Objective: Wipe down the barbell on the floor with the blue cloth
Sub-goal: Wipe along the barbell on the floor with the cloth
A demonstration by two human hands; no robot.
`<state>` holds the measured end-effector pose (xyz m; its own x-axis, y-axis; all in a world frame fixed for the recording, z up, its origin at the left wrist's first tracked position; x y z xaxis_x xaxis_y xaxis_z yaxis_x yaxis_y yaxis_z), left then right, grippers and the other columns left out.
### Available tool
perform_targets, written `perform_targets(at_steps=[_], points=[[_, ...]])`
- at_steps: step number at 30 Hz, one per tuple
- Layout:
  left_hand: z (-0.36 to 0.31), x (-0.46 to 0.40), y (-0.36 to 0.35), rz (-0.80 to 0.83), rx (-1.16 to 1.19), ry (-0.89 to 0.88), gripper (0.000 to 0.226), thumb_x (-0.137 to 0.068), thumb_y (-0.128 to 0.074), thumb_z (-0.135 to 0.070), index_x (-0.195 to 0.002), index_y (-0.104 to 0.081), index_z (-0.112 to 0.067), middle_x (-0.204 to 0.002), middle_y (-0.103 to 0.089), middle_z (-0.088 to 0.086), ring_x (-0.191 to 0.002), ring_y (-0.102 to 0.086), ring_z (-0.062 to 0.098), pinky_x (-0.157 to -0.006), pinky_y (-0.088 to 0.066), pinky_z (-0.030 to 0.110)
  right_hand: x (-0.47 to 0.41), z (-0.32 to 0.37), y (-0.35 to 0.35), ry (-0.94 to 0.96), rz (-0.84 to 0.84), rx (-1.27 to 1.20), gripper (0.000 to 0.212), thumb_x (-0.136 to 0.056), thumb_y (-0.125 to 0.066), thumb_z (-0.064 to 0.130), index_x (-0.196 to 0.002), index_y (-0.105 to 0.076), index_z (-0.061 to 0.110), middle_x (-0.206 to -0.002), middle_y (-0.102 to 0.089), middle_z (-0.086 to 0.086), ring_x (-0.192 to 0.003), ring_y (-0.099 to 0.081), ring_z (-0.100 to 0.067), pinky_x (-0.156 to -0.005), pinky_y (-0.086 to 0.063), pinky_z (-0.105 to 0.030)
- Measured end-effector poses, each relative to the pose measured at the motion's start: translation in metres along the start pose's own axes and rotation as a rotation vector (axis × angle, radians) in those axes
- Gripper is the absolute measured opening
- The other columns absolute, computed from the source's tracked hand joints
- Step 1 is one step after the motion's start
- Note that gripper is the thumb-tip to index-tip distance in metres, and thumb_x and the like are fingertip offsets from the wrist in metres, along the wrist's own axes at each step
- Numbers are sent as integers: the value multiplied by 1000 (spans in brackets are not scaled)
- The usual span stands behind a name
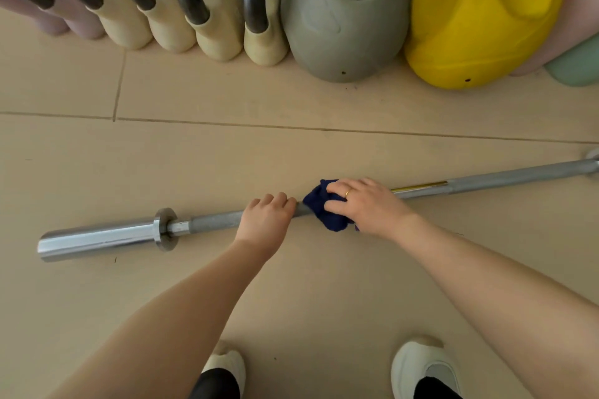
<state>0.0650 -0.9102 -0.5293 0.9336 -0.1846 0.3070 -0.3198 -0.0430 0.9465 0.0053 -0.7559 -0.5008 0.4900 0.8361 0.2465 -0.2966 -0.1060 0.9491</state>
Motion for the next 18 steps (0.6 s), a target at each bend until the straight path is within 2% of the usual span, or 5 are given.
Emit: perform_targets(at_steps=[3, 5, 8, 12, 18], points=[[2, -1, 1, -49, 18, -3, 46, -32, -89, -8, -73, -70, -14, -57, -59, -1, -43, -56, 19, -39, -40, 20, 1, 12, -2, -323, -3, -70, 53, -39, -83, 1, -86, -62, 15, -96, -62, -10, -81, -61, -32, -57, -49, -34], [3, -4, -1, -52, 36, 9, 48, -29, -88, -5, -73, -71, -12, -56, -61, -1, -42, -57, 20, -38, -41, 20, -5, 26, -4, -501, 40, -155, 47, -64, -74, 7, -107, -54, 14, -116, -50, -13, -100, -51, -33, -70, -45, -36], [6, -8, 5, -36, 42, 59, 45, -38, -86, -4, -79, -70, -11, -64, -64, 1, -50, -61, 21, -43, -44, 23, -15, 33, 1, -536, 161, -209, 44, -82, -56, 7, -123, -41, 15, -131, -34, -11, -113, -39, -33, -77, -41, -37], [6, -10, 7, 118, 84, 102, 31, -90, -46, -5, -119, -51, -11, -111, -58, 7, -100, -56, 28, -74, -40, 33, -7, 19, 6, -458, 203, -137, 37, -84, -53, 8, -119, -45, 18, -127, -36, -11, -111, -42, -32, -67, -33, -34], [3, -8, 10, 88, 88, 115, 28, -93, -43, -6, -119, -49, -14, -111, -56, 6, -101, -54, 26, -70, -32, 30, 14, 1, 5, -786, 118, -146, 34, -85, -52, 9, -118, -47, 12, -123, -41, -14, -104, -50, -35, -67, -41, -36]])
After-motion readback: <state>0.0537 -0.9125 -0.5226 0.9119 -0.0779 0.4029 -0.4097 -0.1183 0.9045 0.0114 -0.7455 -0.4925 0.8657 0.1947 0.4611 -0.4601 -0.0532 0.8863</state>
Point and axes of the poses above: each hand's wrist, its own x-axis away from the middle knuckle, its own y-axis out of the back of the hand, z = x × y, the point moved 4 cm from there along -x, towards the middle knuckle
